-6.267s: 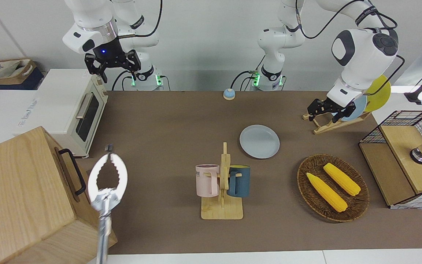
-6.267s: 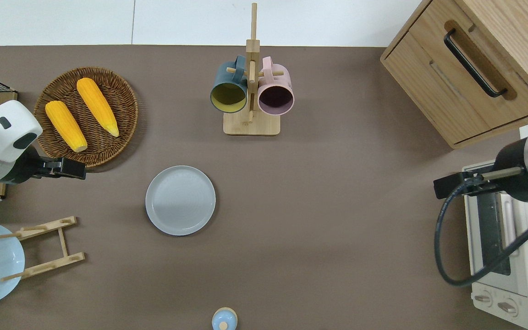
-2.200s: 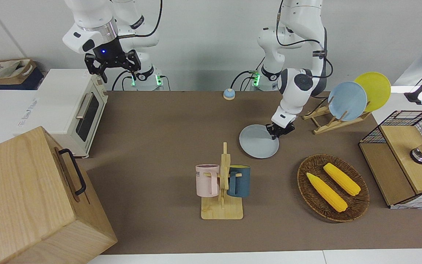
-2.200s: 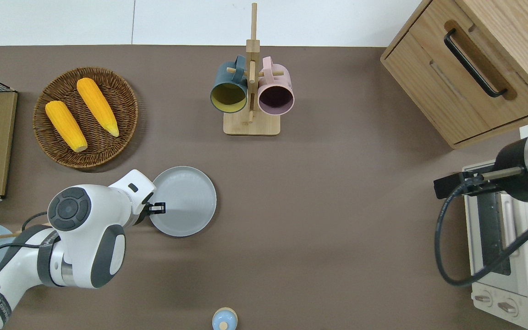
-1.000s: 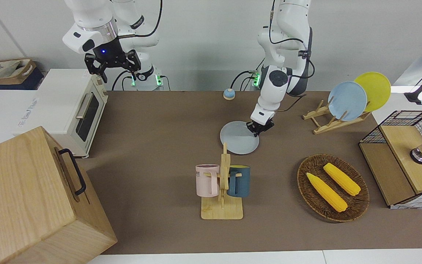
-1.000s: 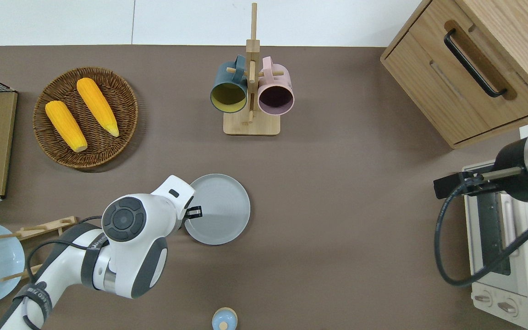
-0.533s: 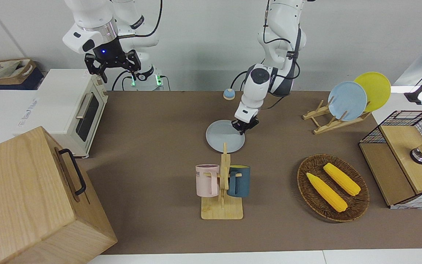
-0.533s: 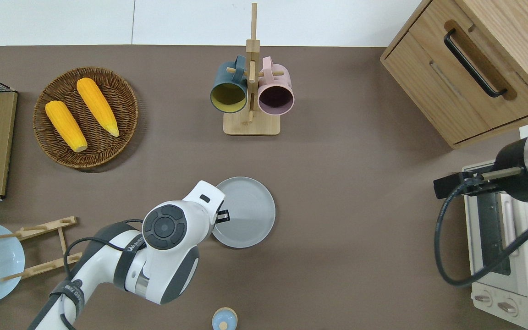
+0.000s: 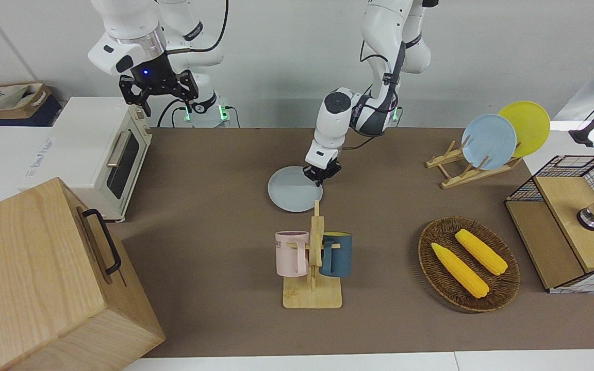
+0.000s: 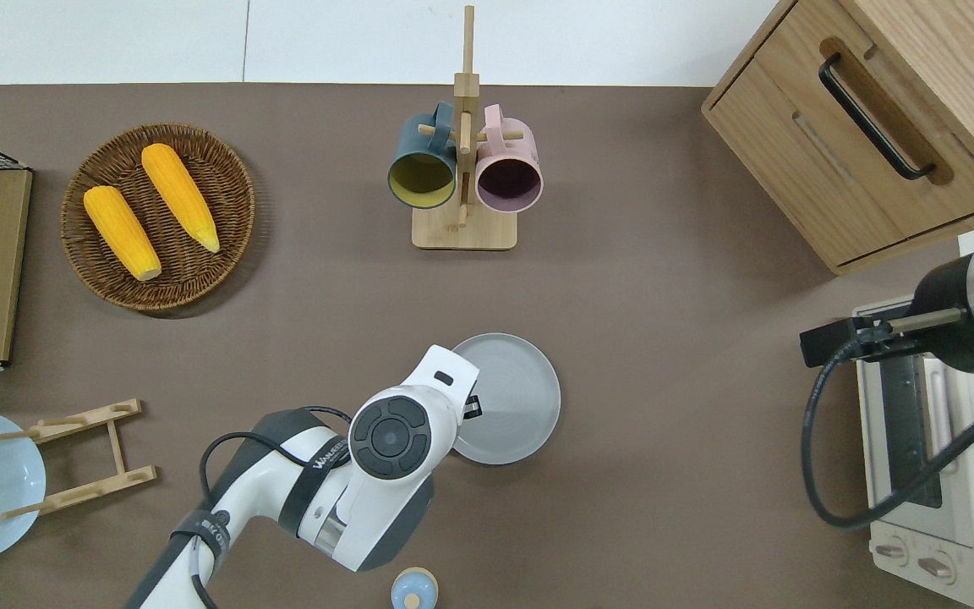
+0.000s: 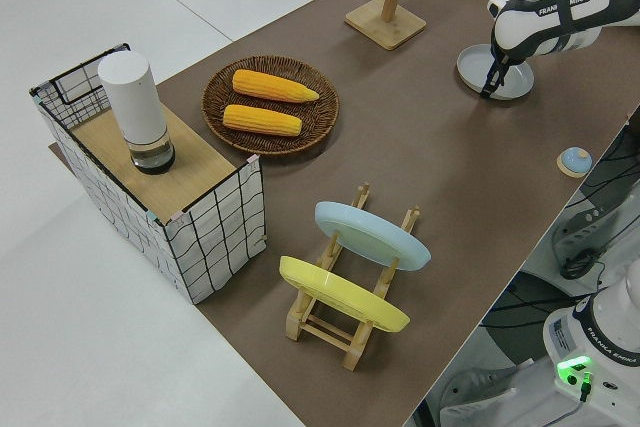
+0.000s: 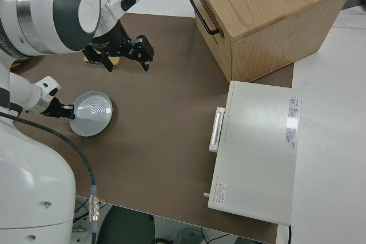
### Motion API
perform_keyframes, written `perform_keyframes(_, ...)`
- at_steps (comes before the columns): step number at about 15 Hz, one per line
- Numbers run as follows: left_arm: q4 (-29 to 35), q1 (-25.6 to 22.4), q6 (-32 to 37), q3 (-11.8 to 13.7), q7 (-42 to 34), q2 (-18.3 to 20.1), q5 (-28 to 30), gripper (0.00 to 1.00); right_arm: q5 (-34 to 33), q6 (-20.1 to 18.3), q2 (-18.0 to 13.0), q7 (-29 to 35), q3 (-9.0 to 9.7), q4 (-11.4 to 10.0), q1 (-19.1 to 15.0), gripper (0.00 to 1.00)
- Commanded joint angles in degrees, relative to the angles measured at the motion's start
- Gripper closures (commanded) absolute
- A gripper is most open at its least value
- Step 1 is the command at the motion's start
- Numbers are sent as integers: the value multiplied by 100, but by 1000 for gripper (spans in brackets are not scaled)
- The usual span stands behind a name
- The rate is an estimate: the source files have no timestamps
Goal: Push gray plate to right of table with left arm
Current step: 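Push the gray plate with the left gripper toward the toaster oven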
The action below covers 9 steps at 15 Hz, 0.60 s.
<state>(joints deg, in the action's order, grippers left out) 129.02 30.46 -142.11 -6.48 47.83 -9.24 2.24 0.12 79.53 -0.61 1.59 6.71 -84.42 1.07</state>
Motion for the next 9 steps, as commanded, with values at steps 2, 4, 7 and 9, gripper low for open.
perform_keyframes(2,-614,566,-2,24,805,-727,-136,1000,59,-69,-36,8,85,22,-116,17)
perform_keyframes(4,-860,820,200,33,1043,-842,-136,1000,59,-69,-36,8,76,22,-116,17)
perform_keyframes(7,-1299,1084,376,33,1430,-1131,-206,1000,59,-69,-36,-1,76,22,-116,17)
perform_keyframes(9,-1450,1164,429,24,1668,-1246,-390,1000,59,-69,-36,-1,76,22,-116,17)
